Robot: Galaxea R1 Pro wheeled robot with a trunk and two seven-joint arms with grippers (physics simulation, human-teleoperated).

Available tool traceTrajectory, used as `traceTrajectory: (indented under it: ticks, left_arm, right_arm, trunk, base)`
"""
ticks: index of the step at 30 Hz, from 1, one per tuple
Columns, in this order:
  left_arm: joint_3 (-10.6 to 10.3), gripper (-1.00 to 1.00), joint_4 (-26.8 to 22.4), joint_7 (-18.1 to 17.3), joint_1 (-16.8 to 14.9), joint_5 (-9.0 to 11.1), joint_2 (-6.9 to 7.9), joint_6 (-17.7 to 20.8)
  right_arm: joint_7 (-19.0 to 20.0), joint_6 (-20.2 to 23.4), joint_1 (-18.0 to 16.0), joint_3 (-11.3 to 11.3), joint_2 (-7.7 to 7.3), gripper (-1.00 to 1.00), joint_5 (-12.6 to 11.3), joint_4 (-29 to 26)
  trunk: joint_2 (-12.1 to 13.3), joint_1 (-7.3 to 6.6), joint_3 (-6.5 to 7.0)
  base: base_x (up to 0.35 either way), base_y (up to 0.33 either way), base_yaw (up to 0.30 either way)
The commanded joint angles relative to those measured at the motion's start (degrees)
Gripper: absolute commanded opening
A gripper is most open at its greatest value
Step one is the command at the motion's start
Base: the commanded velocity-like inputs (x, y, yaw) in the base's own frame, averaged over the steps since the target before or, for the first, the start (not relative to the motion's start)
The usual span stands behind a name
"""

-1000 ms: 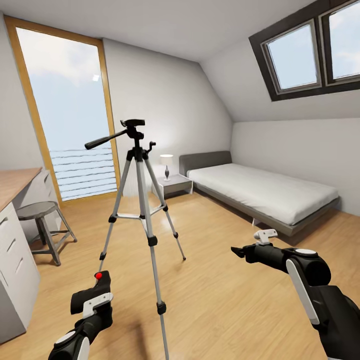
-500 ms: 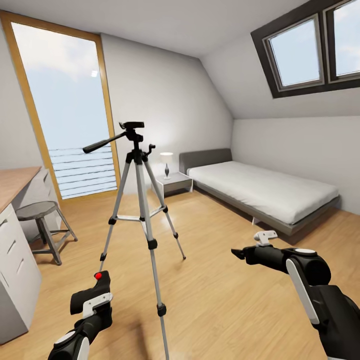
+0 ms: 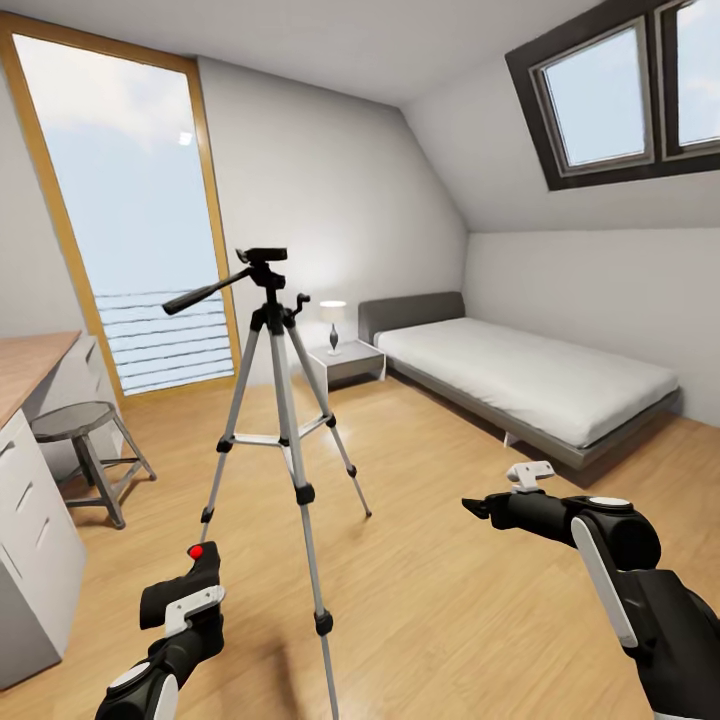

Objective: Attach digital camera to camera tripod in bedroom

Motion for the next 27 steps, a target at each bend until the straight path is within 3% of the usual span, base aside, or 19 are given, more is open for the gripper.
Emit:
traceTrajectory:
  ticks: [1, 15, 27]
  left_arm:
    - [0.07, -1.0, -0.08, 0.13, -0.04, 0.13, -0.05, 0.31]
    - [0.04, -1.0, -0.09, 2.35, -0.04, 0.25, -0.1, 0.22]
    - [-0.12, -1.0, -0.1, 2.8, -0.04, 3.36, 0.03, 0.08]
  right_arm:
    - [-0.19, 0.32, -0.04, -0.04, -0.01, 1.0, -0.49, -0.03]
    - [-0.2, 0.32, -0.02, 0.16, 0.07, 1.0, -0.52, -0.03]
    - [-0.26, 0.32, 0.03, 0.3, 0.1, 1.0, -0.5, -0.03]
  trunk:
    - [0.38, -0.23, 0.03]
    - [6.0, -3.31, 1.31]
    - [10.81, -5.94, 2.4]
  base:
    - [0.0, 0.0, 0.0]
    - [0.0, 0.0, 0.0]
    - [0.0, 0.0, 0.0]
